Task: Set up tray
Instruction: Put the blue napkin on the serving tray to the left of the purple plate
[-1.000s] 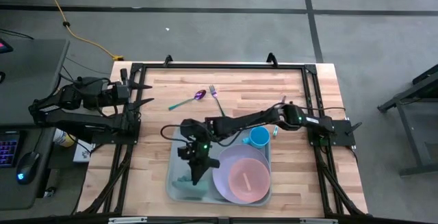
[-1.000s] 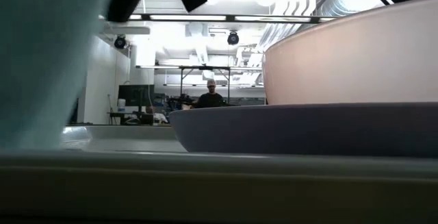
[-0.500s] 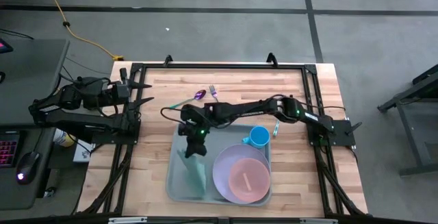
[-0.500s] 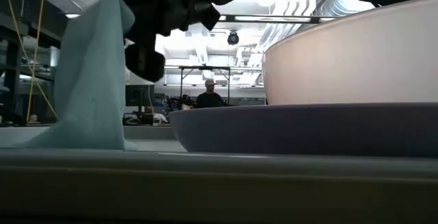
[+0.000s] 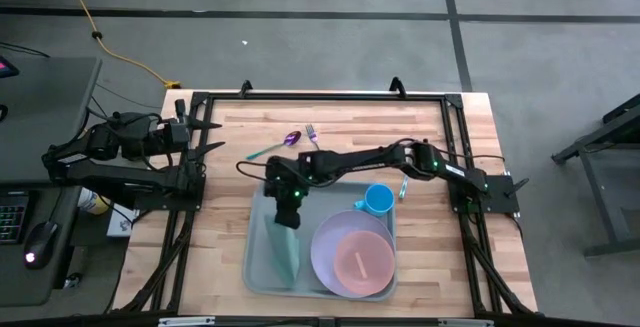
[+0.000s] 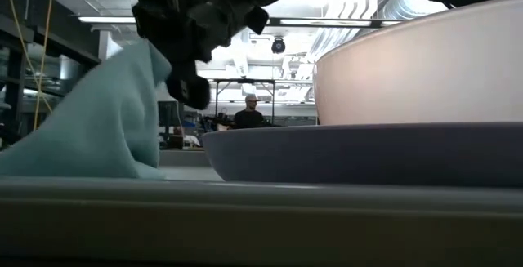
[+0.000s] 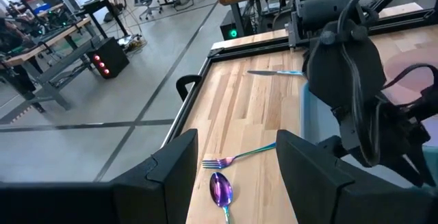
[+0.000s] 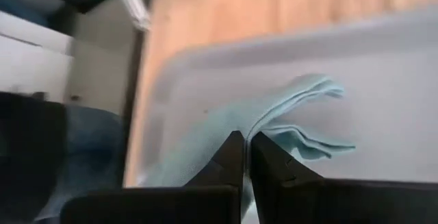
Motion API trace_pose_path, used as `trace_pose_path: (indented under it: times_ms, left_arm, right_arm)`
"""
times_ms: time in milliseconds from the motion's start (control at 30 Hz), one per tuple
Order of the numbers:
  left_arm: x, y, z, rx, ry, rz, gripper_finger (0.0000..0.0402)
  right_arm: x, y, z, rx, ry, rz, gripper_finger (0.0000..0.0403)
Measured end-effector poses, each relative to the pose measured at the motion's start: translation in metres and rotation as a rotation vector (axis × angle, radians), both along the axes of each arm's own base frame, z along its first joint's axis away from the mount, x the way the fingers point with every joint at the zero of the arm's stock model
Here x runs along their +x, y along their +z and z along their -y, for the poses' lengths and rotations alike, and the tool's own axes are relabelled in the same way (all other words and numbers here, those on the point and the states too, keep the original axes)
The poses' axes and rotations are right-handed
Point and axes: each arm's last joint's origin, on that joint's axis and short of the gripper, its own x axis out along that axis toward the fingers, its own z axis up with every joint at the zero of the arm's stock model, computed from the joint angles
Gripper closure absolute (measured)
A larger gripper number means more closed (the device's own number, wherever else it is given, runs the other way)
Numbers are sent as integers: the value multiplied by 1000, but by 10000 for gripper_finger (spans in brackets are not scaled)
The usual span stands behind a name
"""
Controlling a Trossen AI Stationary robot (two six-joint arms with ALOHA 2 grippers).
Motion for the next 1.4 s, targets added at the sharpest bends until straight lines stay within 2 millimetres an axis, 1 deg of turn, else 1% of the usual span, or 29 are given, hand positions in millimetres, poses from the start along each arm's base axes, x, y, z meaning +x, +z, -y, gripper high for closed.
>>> trace_pose_path:
  times_ms: [100, 267, 400, 567, 667, 733, 967, 1200, 1400]
  left_arm:
    - [0, 0, 0, 0, 1, 0, 174]
    - [0, 0, 0, 0, 1, -1, 174]
    - [0, 0, 0, 1, 0, -1, 174]
    - [0, 0, 0, 2, 0, -2, 174]
    - [0, 0, 0, 2, -1, -3, 174]
    - [0, 0, 0, 2, 0, -4, 174]
    - [0, 0, 0, 2, 0, -5, 174]
    - [0, -1, 0, 1, -1, -11, 174]
    - [0, -1, 0, 1, -1, -11, 174]
  right_arm:
    - [5, 8, -6, 86, 58, 87, 403]
    - [10, 29, -26, 225, 210, 244, 403]
    - [9, 44, -41, 326, 337, 331, 403]
    - [5, 48, -56, 402, 465, 328, 403]
    - [3, 46, -60, 405, 502, 319, 403]
    - [3, 42, -59, 385, 476, 293, 403]
    - [2, 28, -40, 262, 315, 201, 403]
    - [0, 20, -26, 173, 245, 150, 403]
    - [1, 17, -14, 129, 195, 142, 403]
